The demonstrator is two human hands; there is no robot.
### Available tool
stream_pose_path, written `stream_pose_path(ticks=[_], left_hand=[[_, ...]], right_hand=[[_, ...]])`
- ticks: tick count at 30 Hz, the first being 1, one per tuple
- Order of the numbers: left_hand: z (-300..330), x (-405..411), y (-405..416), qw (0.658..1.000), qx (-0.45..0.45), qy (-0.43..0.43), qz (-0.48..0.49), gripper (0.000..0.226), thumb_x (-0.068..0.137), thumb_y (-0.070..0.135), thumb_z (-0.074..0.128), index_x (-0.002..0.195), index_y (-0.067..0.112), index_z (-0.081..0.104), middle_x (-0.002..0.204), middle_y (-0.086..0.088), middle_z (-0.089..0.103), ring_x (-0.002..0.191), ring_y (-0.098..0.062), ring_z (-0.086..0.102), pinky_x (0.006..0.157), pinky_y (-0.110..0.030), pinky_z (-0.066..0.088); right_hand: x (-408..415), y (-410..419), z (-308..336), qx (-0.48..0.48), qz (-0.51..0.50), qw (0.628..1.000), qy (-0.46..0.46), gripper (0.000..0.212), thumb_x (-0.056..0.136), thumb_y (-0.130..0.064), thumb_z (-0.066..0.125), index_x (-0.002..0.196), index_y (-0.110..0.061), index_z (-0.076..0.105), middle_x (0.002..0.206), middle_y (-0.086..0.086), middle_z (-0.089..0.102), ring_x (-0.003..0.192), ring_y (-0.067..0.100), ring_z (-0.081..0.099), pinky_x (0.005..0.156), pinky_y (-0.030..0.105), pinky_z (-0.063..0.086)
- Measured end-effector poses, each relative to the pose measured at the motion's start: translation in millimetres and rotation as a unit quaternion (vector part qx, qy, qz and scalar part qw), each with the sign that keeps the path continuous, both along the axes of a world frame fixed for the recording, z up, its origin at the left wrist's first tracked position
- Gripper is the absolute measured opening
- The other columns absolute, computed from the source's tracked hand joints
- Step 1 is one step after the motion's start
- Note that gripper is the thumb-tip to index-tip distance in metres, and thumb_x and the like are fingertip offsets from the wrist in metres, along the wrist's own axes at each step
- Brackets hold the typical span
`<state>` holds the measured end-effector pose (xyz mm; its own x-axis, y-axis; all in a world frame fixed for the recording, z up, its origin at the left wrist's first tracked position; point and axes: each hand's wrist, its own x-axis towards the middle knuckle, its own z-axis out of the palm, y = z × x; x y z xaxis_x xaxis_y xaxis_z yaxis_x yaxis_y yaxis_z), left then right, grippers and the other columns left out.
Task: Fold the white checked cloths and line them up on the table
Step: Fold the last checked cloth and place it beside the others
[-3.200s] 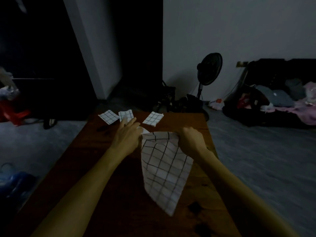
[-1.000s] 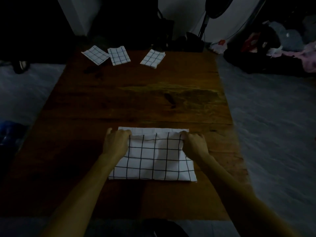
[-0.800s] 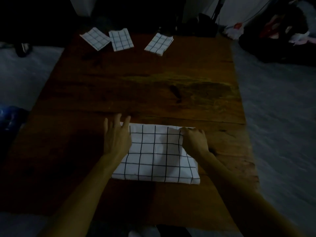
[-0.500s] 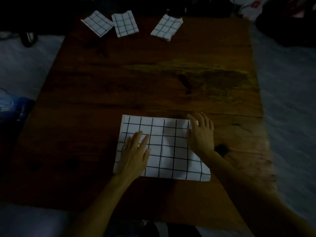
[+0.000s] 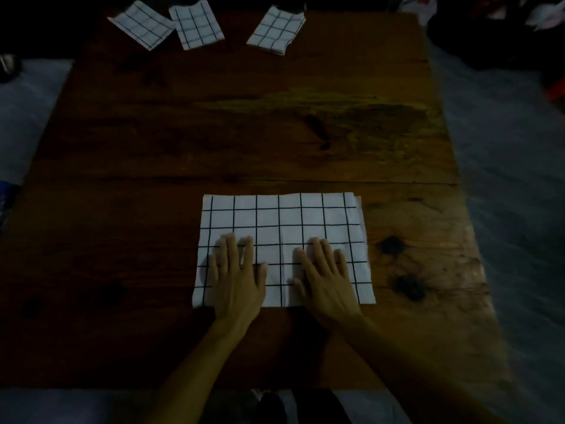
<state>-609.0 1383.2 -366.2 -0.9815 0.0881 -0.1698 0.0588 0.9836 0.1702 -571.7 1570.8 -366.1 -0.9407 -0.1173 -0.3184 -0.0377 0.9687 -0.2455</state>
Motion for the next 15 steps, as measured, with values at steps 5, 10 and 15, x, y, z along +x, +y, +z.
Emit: stream_pose_path(ticks=[5, 10, 15], left_hand=[[-3, -4, 9, 0.997, 0.051, -0.001, -0.062, 0.065, 0.092, 0.055, 0.014, 0.148, 0.023, 0.017, 0.157, -0.009, 0.003, 0.145, -0.024, -0.003, 0.116, -0.049, 0.005], [-11, -1, 3, 0.996, 0.034, -0.001, -0.079, 0.066, 0.094, 0.058, 0.004, 0.149, 0.023, 0.010, 0.157, -0.013, 0.005, 0.145, -0.028, 0.000, 0.116, -0.052, 0.009], [-14, -2, -2, 0.998, 0.028, 0.021, -0.055, 0.065, 0.093, 0.058, 0.013, 0.149, 0.024, 0.012, 0.157, -0.012, 0.007, 0.145, -0.026, -0.003, 0.116, -0.048, 0.002]], right_hand=[[7, 7, -3, 0.016, -0.011, 1.000, -0.017, 0.069, 0.091, -0.068, 0.004, 0.145, -0.035, -0.023, 0.152, 0.005, -0.033, 0.138, 0.018, -0.035, 0.113, 0.045, -0.019], [13, 6, 2, 0.005, -0.023, 1.000, -0.008, 0.070, 0.088, -0.070, 0.000, 0.145, -0.035, -0.020, 0.154, 0.007, -0.030, 0.140, 0.019, -0.032, 0.114, 0.048, -0.014], [-16, -7, 1, -0.014, -0.002, 0.998, 0.058, 0.066, 0.094, -0.063, 0.005, 0.150, -0.027, 0.010, 0.158, 0.011, -0.002, 0.146, 0.026, -0.008, 0.115, 0.046, -0.010]])
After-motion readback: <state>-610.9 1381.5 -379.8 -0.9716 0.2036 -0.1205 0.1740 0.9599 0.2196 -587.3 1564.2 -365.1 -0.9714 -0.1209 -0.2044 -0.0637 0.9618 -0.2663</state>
